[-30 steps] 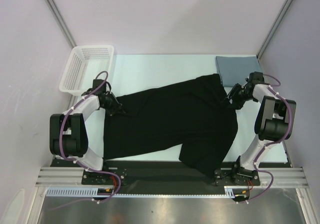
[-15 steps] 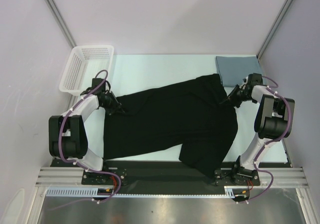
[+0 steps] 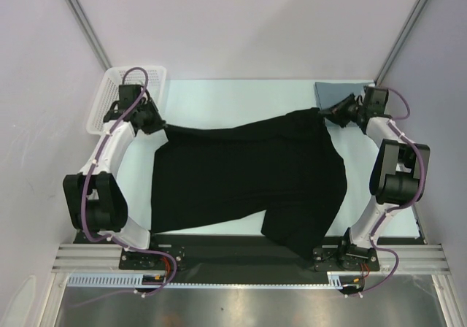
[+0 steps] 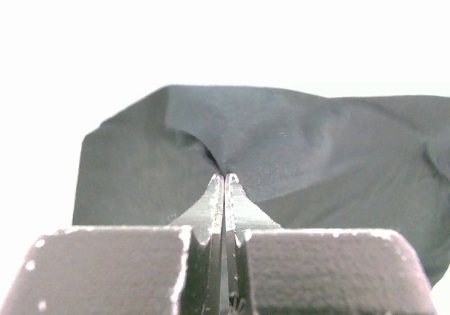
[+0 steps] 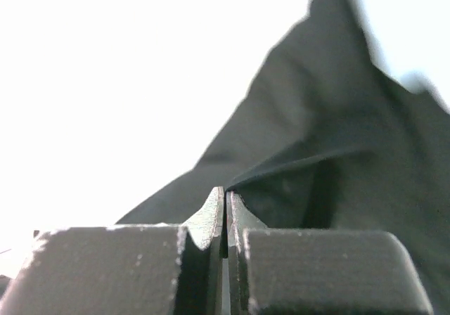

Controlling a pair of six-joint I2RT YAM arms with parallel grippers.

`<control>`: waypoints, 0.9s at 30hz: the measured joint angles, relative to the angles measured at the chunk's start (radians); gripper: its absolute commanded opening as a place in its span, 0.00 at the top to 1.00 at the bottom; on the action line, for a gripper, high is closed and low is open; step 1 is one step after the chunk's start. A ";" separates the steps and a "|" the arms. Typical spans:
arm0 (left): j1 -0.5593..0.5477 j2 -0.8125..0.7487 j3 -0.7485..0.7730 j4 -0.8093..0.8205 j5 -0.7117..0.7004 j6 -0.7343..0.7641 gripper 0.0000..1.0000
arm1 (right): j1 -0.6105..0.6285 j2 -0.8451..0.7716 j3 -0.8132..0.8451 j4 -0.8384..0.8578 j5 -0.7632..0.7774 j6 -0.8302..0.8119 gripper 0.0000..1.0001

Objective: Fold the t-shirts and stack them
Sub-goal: Fold the tshirt

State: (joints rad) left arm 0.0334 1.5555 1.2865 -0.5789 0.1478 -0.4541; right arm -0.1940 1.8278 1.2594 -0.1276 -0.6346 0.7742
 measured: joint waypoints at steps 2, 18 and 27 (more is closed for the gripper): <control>0.009 0.003 0.029 0.019 -0.014 0.023 1.00 | 0.015 0.002 0.038 0.089 -0.002 0.067 1.00; 0.067 0.108 0.169 0.190 0.021 0.078 1.00 | 0.031 0.142 0.327 0.583 0.001 0.385 1.00; 0.067 -0.204 0.111 0.348 0.116 0.059 1.00 | 0.030 -0.163 0.411 0.511 0.098 0.277 1.00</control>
State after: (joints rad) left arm 0.1005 1.3518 1.3979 -0.2310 0.2638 -0.3950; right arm -0.1638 1.6650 1.6703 0.3836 -0.5365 1.0515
